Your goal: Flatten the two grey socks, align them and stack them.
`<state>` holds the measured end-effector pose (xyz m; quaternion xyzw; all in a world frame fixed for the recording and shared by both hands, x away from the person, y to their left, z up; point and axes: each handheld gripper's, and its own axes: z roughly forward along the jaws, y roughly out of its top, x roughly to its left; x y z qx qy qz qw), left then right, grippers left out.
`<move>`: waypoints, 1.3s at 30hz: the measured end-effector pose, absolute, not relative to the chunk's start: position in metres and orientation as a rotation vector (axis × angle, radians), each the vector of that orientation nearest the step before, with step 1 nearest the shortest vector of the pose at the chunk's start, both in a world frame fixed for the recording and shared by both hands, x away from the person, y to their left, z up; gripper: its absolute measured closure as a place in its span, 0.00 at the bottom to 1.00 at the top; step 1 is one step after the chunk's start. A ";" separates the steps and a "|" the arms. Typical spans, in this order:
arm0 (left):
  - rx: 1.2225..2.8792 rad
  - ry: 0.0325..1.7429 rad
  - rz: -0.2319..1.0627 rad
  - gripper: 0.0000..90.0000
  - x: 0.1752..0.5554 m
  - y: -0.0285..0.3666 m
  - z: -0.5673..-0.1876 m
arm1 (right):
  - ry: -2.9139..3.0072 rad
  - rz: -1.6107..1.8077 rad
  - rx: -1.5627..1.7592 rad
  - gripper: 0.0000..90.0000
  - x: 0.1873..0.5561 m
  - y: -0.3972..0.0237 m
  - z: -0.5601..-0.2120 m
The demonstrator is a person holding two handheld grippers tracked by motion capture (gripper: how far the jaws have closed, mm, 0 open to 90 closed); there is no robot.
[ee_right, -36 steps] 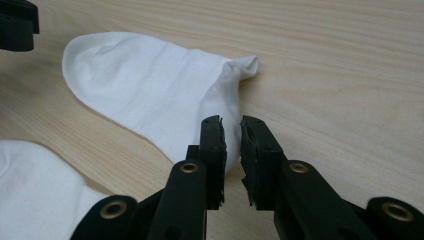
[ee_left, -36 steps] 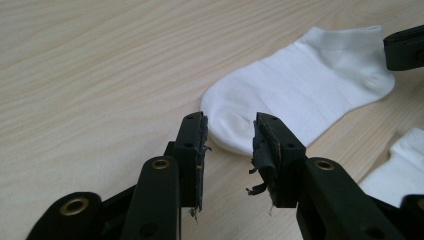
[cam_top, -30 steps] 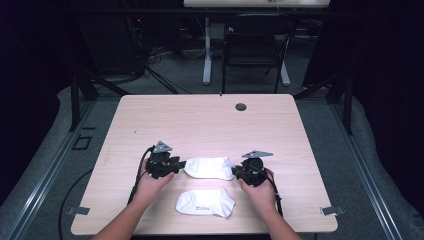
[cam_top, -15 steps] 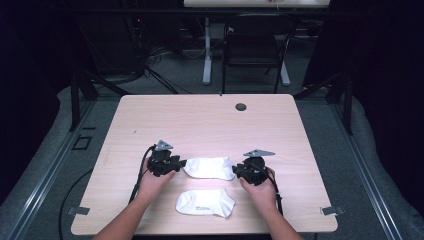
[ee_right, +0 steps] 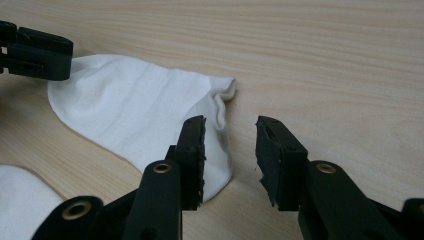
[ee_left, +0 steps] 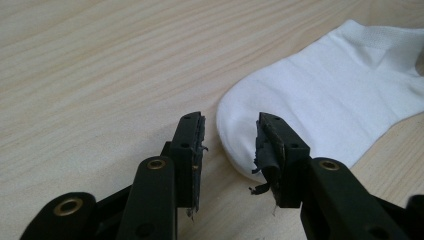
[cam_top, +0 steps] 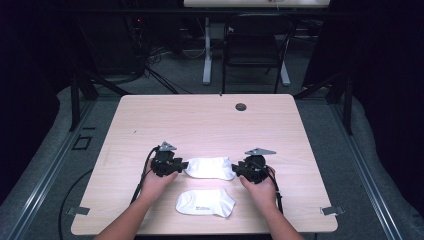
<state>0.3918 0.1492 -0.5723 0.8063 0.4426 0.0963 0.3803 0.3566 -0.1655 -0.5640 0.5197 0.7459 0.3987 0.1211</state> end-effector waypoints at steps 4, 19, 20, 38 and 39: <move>2.064 1.133 0.239 0.72 0.392 0.148 -0.574 | 2.194 1.170 1.518 0.69 0.360 -0.165 -0.567; 2.085 1.127 0.256 0.80 0.393 0.146 -0.577 | 2.237 1.155 1.524 0.81 0.367 -0.155 -0.573; 2.088 1.122 0.253 0.81 0.393 0.145 -0.577 | 2.239 1.148 1.514 0.83 0.367 -0.154 -0.572; 2.111 1.101 0.258 0.95 0.391 0.144 -0.577 | 2.265 1.065 1.481 0.96 0.368 -0.147 -0.570; 2.111 1.102 0.258 0.95 0.391 0.144 -0.577 | 2.271 1.063 1.478 0.96 0.369 -0.147 -0.570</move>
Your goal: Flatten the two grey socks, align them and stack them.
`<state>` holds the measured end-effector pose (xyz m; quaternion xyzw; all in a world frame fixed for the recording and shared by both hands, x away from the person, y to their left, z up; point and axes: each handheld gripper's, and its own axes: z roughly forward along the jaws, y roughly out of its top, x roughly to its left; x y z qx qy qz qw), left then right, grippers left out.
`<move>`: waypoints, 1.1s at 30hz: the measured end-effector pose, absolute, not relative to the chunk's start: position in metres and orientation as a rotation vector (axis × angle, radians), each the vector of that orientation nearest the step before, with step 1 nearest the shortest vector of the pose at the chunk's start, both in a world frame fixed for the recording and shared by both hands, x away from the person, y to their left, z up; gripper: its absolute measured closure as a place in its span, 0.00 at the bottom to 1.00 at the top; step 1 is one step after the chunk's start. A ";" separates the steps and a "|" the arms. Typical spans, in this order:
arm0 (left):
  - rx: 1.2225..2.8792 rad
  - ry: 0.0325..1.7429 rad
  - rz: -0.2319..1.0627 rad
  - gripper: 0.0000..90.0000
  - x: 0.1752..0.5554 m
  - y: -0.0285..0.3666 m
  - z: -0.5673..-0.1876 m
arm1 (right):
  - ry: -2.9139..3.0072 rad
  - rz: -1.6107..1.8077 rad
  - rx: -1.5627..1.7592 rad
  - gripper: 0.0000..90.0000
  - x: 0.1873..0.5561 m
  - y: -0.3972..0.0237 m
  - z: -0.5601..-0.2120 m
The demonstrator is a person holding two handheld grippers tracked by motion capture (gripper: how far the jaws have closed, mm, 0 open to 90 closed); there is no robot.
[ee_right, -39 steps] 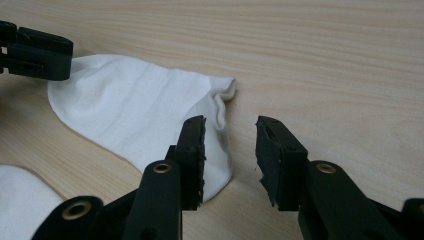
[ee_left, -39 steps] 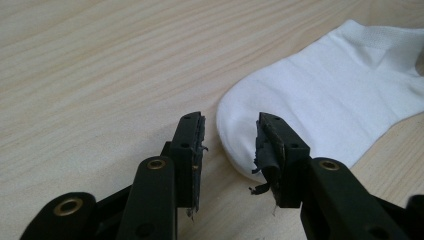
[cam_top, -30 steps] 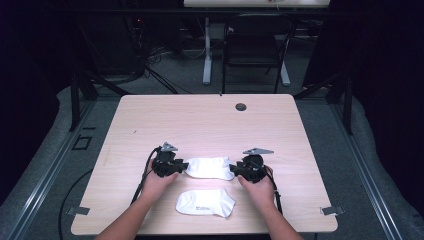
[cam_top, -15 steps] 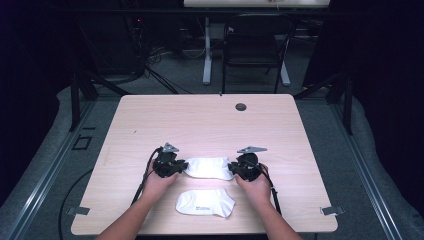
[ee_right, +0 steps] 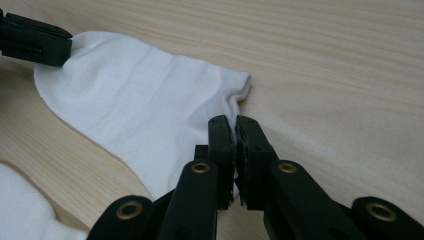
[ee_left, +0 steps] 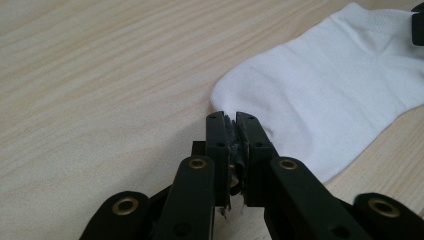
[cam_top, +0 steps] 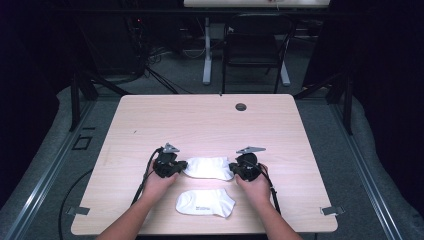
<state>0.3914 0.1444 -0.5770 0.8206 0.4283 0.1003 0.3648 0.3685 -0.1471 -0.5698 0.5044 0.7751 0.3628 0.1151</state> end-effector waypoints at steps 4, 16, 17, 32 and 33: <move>2.109 1.106 0.254 0.97 0.392 0.145 -0.577 | 2.271 1.069 1.476 0.96 0.368 -0.147 -0.569; 2.103 1.113 0.246 0.97 0.391 0.148 -0.576 | 2.281 1.074 1.462 0.96 0.366 -0.146 -0.568; 2.101 1.113 0.246 0.97 0.391 0.148 -0.576 | 2.282 1.073 1.465 0.96 0.366 -0.146 -0.568; 2.056 1.096 0.236 0.98 0.384 0.154 -0.564 | 2.281 1.141 1.415 0.96 0.356 -0.144 -0.556; 2.050 1.099 0.231 0.98 0.383 0.154 -0.563 | 2.281 1.147 1.414 0.96 0.355 -0.144 -0.554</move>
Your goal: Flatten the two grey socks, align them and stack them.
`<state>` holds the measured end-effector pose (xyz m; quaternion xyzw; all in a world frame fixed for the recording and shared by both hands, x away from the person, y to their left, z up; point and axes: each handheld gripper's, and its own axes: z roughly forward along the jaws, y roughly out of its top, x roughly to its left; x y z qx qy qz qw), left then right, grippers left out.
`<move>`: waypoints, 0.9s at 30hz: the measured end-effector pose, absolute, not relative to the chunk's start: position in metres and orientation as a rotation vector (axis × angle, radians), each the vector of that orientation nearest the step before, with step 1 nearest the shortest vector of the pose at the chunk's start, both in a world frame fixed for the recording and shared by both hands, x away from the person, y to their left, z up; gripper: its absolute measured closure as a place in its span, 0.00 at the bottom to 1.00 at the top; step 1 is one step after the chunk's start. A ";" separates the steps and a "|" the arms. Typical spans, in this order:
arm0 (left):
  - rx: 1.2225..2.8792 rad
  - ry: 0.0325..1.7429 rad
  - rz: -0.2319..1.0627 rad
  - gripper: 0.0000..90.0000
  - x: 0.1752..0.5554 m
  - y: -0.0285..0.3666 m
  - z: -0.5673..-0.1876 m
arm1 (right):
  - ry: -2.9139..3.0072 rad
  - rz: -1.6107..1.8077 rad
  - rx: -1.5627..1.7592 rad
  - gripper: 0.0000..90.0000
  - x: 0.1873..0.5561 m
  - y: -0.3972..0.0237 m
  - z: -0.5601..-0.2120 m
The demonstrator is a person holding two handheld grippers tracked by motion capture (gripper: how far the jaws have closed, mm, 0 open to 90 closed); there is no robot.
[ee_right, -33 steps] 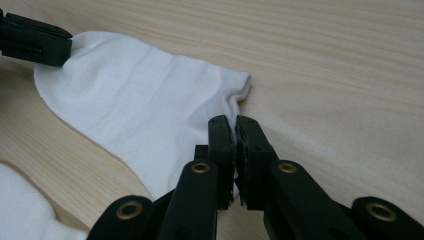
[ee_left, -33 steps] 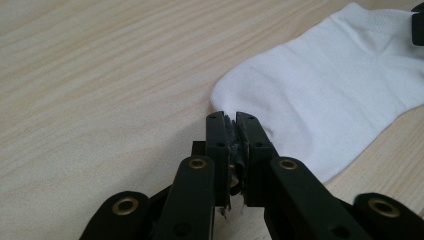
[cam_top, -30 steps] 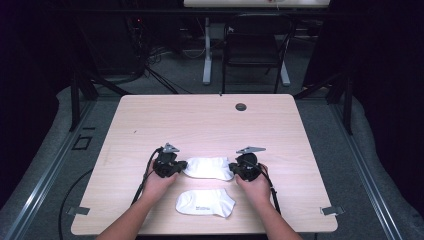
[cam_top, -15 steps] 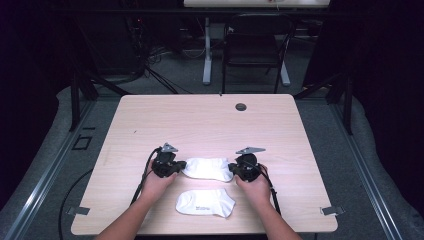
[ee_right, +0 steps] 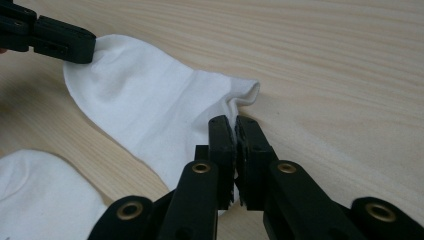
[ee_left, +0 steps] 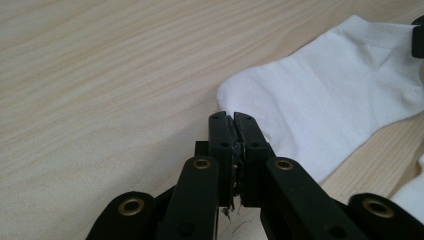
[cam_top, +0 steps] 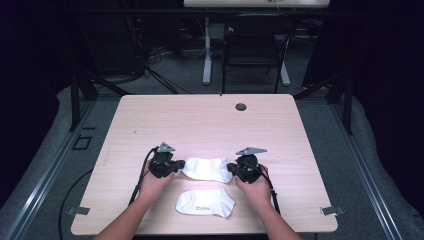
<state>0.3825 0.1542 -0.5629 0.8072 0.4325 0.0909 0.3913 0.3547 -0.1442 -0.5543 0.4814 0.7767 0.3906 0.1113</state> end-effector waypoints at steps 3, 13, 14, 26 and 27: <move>2.039 1.088 0.230 0.98 0.379 0.156 -0.560 | 2.282 1.164 1.400 0.96 0.351 -0.144 -0.550; 2.022 1.066 0.221 0.98 0.366 0.163 -0.552 | 2.282 1.211 1.367 0.96 0.338 -0.143 -0.539; 2.020 1.062 0.219 0.98 0.364 0.164 -0.551 | 2.285 1.217 1.361 0.96 0.337 -0.143 -0.539; 2.009 1.023 0.191 0.98 0.333 0.174 -0.542 | 2.315 1.239 1.321 0.96 0.313 -0.145 -0.530; 2.006 1.021 0.188 0.98 0.330 0.174 -0.542 | 2.320 1.240 1.314 0.96 0.311 -0.145 -0.529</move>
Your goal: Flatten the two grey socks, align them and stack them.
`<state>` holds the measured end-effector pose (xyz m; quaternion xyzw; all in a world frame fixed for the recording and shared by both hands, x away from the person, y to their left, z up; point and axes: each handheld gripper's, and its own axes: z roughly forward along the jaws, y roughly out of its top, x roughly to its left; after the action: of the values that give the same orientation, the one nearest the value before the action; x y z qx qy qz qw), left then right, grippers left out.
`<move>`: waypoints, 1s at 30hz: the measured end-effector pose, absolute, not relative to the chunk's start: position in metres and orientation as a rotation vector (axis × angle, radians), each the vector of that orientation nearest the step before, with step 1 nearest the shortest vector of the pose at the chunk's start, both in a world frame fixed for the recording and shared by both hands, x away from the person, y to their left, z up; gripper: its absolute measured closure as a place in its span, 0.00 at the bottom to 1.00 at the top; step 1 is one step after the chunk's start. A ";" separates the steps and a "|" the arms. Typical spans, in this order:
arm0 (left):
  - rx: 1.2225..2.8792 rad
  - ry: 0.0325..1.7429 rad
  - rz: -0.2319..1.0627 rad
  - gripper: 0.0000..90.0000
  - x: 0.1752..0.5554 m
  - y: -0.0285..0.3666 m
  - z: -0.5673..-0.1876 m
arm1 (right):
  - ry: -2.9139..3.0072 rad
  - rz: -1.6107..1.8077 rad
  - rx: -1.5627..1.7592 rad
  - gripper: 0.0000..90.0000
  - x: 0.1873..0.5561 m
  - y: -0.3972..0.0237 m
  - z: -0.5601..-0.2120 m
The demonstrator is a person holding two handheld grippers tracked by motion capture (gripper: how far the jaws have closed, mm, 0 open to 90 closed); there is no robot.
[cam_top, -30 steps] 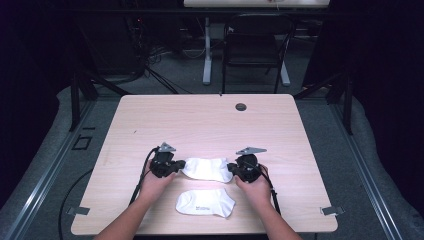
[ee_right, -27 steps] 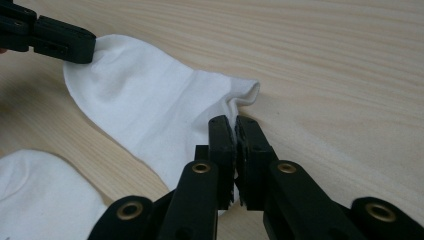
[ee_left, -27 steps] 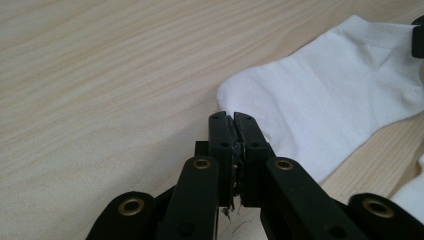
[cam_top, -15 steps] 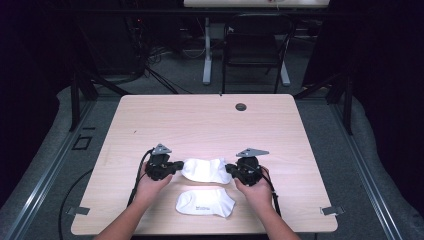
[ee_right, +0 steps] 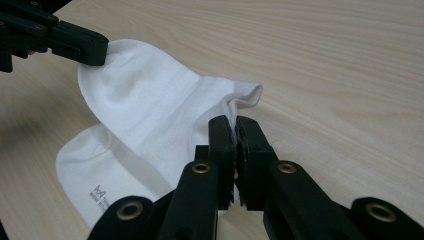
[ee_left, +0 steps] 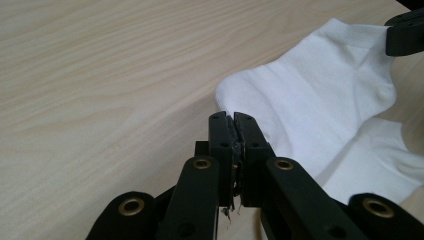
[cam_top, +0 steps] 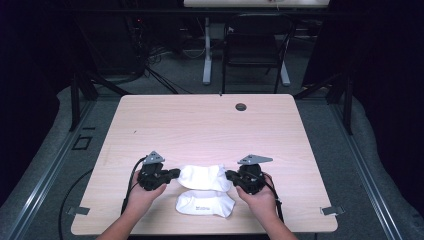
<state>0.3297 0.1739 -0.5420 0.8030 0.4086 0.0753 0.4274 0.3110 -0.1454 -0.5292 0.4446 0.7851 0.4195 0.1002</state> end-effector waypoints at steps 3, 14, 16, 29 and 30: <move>2.018 1.011 0.179 0.98 0.321 0.174 -0.542 | 2.334 1.237 1.302 0.96 0.303 -0.146 -0.528; 2.020 1.018 0.157 0.98 0.295 0.177 -0.543 | 2.359 1.232 1.278 0.96 0.282 -0.146 -0.527; 2.024 1.014 0.159 0.98 0.291 0.176 -0.543 | 2.367 1.230 1.275 0.96 0.279 -0.146 -0.528; 2.025 1.017 0.135 0.98 0.276 0.174 -0.549 | 2.392 1.210 1.289 0.96 0.265 -0.150 -0.535; 2.024 1.021 0.134 0.98 0.275 0.174 -0.550 | 2.392 1.211 1.293 0.96 0.264 -0.150 -0.536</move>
<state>0.2754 0.1740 -0.5504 0.8083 0.4075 0.0537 0.4216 0.2645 -0.1503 -0.5356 0.4328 0.8010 0.4054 0.0824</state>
